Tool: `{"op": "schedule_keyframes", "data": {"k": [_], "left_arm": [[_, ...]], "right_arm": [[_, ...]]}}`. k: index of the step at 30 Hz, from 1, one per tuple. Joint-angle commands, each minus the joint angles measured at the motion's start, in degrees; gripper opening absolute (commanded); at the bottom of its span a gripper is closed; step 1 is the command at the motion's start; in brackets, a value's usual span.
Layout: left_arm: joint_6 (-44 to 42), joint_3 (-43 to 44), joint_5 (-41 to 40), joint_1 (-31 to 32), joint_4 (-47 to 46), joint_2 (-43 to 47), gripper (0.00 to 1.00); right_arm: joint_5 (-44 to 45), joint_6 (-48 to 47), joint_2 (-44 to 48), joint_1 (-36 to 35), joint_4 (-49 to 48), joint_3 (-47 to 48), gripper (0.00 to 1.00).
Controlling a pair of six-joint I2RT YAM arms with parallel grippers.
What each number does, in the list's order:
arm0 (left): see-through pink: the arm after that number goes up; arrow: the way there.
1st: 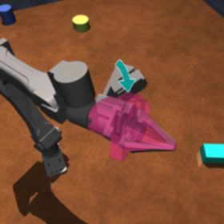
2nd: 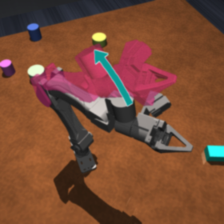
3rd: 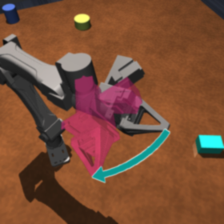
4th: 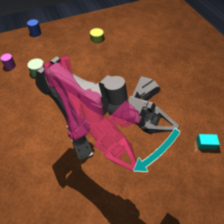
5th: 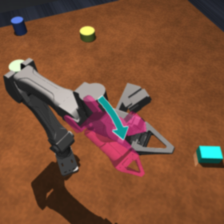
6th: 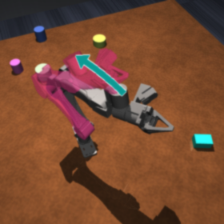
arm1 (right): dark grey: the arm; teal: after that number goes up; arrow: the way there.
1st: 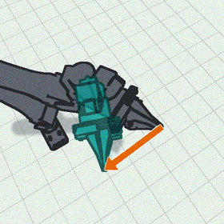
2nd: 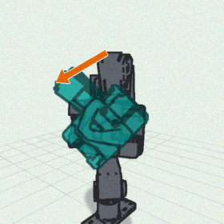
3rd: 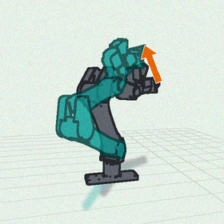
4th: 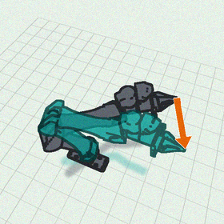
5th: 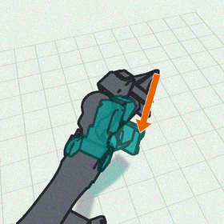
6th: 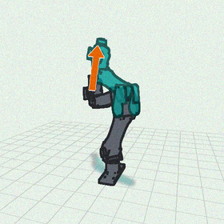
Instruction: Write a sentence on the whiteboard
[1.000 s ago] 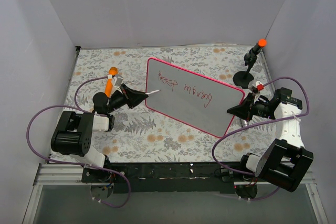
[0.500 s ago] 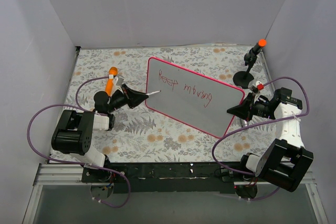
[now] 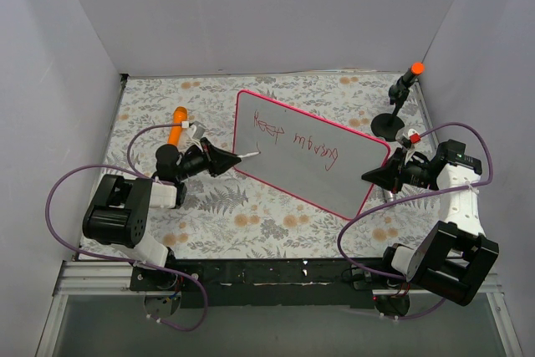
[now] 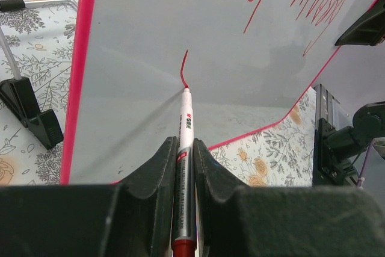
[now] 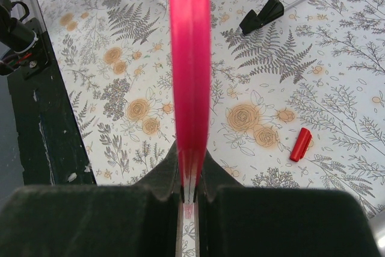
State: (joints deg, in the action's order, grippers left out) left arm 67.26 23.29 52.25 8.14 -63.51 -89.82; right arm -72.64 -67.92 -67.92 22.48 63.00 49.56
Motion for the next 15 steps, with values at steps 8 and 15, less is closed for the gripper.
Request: {"op": "schedule_keyframes", "data": {"k": [8, 15], "left_arm": [[2.8, 1.1, 0.2, 0.5, -6.7, 0.8, 0.00], [5.3, 1.6, 1.1, 0.5, -10.1, -0.4, 0.00]], "right_arm": [[1.6, -2.7, 0.8, -0.2, -0.9, -0.2, 0.01], [1.6, -2.7, 0.7, -0.2, -1.0, -0.3, 0.01]]}}
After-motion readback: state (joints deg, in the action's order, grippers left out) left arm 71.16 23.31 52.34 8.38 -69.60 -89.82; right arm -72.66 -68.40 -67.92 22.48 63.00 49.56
